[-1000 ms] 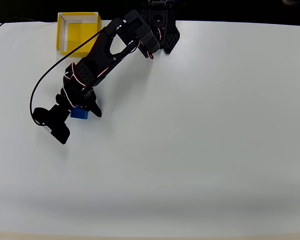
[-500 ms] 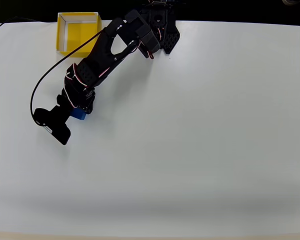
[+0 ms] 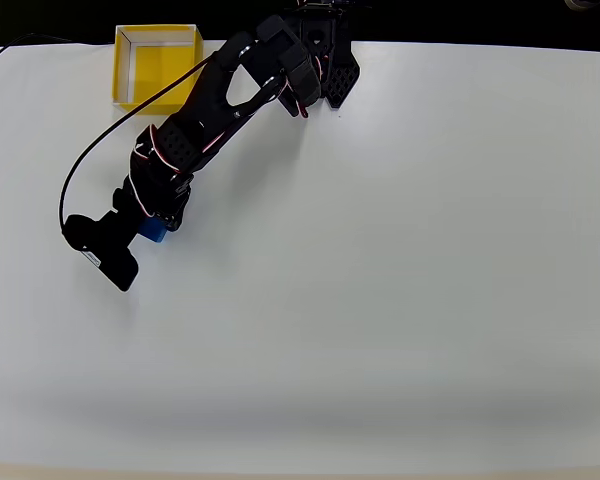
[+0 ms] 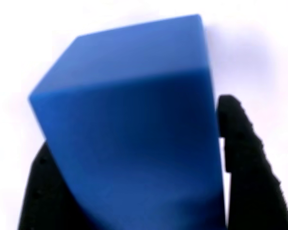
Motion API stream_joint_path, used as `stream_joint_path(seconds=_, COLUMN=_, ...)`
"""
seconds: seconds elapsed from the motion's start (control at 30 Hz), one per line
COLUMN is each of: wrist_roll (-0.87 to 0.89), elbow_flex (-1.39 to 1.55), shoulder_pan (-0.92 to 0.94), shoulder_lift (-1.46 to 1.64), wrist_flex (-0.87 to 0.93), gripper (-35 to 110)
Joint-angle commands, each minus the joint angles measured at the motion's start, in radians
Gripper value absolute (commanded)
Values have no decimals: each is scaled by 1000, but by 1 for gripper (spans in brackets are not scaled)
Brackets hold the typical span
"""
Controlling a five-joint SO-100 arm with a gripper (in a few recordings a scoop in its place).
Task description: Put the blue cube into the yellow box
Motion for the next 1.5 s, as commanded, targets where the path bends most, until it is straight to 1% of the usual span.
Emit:
stream_joint_path(seconds=0.0, wrist_roll=55, elbow_flex=-81, shoulder_pan=8, shoulder_lift=245, wrist_flex=18, gripper=12)
stream_joint_path(seconds=0.07, wrist_roll=84, elbow_flex=-138, shoulder_pan=31, shoulder_lift=275, wrist_flex=71, gripper=12)
stream_joint_path(seconds=0.2, wrist_roll=132, elbow_flex=-330, shoulder_pan=104, shoulder_lift=270, wrist_flex=261, gripper=12)
stream_joint_path(seconds=0.3, wrist_roll=156, elbow_flex=-440, shoulder_pan=172, shoulder_lift=244, wrist_flex=354, gripper=12)
stream_joint_path(seconds=0.4, wrist_roll=183, elbow_flex=-474, shoulder_pan=259, shoulder_lift=258, wrist_flex=405, gripper=12)
stream_joint_path(seconds=0.53, wrist_roll=204, elbow_flex=-520, shoulder_pan=396, shoulder_lift=313, wrist_flex=535, gripper=13)
stream_joint_path(seconds=0.6, wrist_roll=209, elbow_flex=-528, shoulder_pan=476, shoulder_lift=341, wrist_flex=566, gripper=13)
stream_joint_path(seconds=0.9, wrist_roll=201, elbow_flex=-497, shoulder_pan=810, shoulder_lift=371, wrist_flex=640, gripper=13)
stream_joint_path(seconds=1.03, wrist_roll=192, elbow_flex=-431, shoulder_pan=916, shoulder_lift=373, wrist_flex=604, gripper=13)
stream_joint_path(seconds=1.23, wrist_roll=216, elbow_flex=-293, shoulder_pan=965, shoulder_lift=377, wrist_flex=492, gripper=13)
stream_joint_path(seconds=1.47, wrist_roll=279, elbow_flex=-247, shoulder_pan=956, shoulder_lift=376, wrist_flex=479, gripper=14)
